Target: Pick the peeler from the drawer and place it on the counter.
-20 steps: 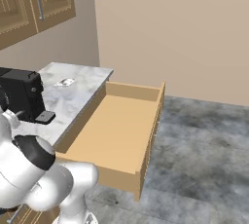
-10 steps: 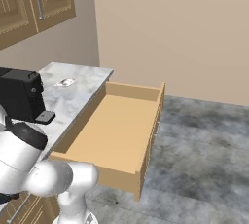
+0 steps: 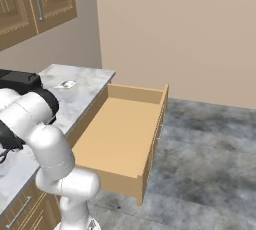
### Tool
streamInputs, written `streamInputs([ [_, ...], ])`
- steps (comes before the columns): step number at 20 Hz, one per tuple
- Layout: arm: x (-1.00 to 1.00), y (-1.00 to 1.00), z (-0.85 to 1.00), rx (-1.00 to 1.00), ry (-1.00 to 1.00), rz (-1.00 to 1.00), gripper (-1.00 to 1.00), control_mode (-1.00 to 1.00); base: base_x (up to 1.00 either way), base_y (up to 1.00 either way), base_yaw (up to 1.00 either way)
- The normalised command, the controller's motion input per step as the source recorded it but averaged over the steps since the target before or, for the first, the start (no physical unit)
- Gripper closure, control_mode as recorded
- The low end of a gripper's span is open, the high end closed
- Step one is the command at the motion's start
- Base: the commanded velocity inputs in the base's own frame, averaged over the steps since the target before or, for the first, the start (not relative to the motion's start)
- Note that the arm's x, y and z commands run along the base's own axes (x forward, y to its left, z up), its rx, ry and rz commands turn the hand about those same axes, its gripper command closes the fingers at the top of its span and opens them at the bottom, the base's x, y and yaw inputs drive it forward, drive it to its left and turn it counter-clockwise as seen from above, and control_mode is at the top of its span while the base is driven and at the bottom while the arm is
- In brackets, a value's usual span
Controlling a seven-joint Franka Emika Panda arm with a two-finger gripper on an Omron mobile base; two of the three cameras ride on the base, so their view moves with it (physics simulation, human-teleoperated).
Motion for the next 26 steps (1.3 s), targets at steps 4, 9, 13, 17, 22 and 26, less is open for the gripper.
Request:
streamInputs([
  [4,0.26,0.07,-0.10,0.00,0.00,0.00,-1.00,-1.00,0.00,0.00,0.00],
  [9,-0.05,-0.49,0.00,0.05,-0.08,0.00,-1.00,-1.00,0.00,0.00,0.00],
  [13,-0.31,-0.82,0.17,0.15,-0.23,0.00,-1.00,-1.00,0.00,0.00,0.00],
  [17,-0.40,-1.00,0.73,0.30,-0.27,0.05,-1.00,-1.00,0.00,0.00,0.00],
  [22,-0.33,-1.00,0.59,0.43,-0.26,0.03,-1.00,-1.00,0.00,0.00,0.00],
  [26,-0.27,-1.00,0.46,0.50,-0.21,0.00,-1.00,-1.00,0.00,0.00,0.00],
])
